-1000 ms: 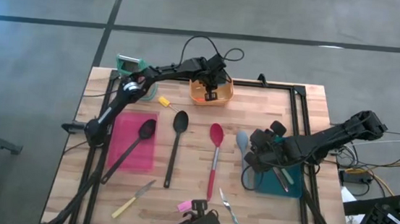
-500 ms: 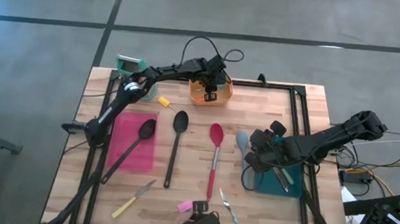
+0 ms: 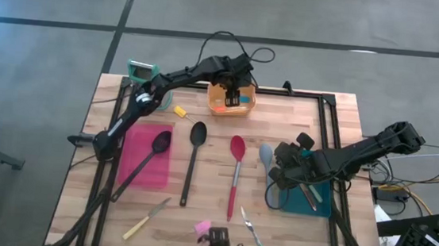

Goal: Pick & Place Kitchen Items
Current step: Put the black serving spoon into the pink bin

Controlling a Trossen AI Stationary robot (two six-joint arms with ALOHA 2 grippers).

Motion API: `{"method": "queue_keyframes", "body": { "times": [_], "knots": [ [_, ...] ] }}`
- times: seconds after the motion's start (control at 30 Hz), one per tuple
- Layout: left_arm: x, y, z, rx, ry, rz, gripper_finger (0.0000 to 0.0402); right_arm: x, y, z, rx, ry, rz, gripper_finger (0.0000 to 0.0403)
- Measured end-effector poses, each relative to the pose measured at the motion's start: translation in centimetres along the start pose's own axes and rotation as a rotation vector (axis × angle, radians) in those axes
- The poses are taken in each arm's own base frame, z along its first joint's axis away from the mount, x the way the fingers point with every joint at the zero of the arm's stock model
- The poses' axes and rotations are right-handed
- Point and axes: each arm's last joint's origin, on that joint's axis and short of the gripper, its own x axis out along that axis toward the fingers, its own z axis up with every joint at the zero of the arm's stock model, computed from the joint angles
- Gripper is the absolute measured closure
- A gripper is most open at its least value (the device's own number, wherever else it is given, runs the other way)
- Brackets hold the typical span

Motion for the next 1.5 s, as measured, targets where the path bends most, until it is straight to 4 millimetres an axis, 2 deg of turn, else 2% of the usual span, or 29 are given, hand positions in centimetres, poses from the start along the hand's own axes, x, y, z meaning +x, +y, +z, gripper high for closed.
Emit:
{"method": "queue_keyframes", "body": {
  "times": [0.13, 0.33, 0.43, 0.53, 0.63, 0.73, 0.9, 1.03, 1.23, 1.5],
  "knots": [
    [-4.4, -0.7, 0.2, 0.004, -0.055, 0.006, 0.0214, 0.0, 0.0, 0.0, 0.002, 0.0, 0.001, 0.0312],
    [-12.3, -2.2, 0.3, -0.062, -0.172, 0.003, 0.0213, 0.1, 0.1, 0.0, 0.007, -0.002, 0.005, 0.0322],
    [-16.3, -3.2, -0.2, -0.129, -0.231, -0.017, 0.0214, 0.1, 0.1, 0.0, 0.01, -0.002, 0.006, 0.0326],
    [-19.8, -4.2, -1.1, -0.271, -0.256, -0.063, 0.0214, 0.1, 0.2, 0.1, 0.017, -0.005, 0.014, 0.033],
    [-22.3, -5.3, -2.1, -0.442, -0.239, -0.115, 0.0214, 0.1, 0.2, 0.1, 0.024, -0.009, 0.021, 0.033],
    [-23.8, -6.8, -3.2, -0.498, -0.195, -0.156, 0.0215, 0.1, 0.3, 0.2, 0.027, -0.012, 0.024, 0.0321],
    [-23.9, -10.3, -4.7, -0.527, -0.099, -0.211, 0.0216, 0.0, 0.3, 0.2, 0.035, -0.013, 0.026, 0.0301],
    [-22.6, -13.7, -5.6, -0.548, -0.039, -0.229, 0.0216, 0.1, 0.4, 0.2, 0.041, -0.015, 0.032, 0.0286],
    [-18.8, -18.3, -7.9, -0.642, 0.094, -0.112, 0.0216, 0.1, 0.5, 0.2, 0.046, -0.018, 0.036, 0.0265],
    [-13.6, -20.9, -11.2, -0.82, 0.221, -0.066, 0.0216, 0.2, 0.6, 0.2, 0.05, -0.012, 0.046, 0.0246]
  ]
}}
